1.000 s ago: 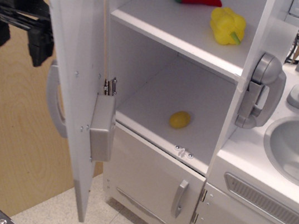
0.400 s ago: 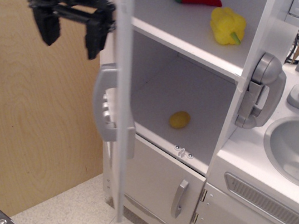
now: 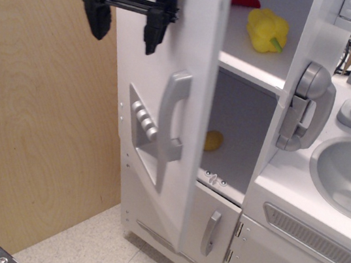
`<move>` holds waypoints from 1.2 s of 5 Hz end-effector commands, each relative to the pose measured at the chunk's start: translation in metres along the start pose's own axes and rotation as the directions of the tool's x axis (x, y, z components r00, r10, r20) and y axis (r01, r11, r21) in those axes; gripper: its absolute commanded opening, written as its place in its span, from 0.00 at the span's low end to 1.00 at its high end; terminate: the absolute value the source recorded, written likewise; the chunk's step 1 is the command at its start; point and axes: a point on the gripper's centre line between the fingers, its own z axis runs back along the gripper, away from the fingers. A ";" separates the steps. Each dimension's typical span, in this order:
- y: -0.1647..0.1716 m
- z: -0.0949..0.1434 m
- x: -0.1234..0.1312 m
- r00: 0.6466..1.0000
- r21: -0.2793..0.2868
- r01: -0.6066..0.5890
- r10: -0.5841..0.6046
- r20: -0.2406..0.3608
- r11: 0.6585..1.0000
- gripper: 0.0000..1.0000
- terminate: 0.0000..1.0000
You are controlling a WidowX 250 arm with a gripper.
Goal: Close fridge
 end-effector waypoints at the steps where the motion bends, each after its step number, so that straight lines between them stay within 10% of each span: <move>1: -0.017 -0.002 0.026 0.997 0.041 0.025 -0.028 0.068 0.999 1.00 0.00; 6: -0.039 -0.007 0.063 0.990 0.012 0.001 -0.003 0.140 1.000 1.00 0.00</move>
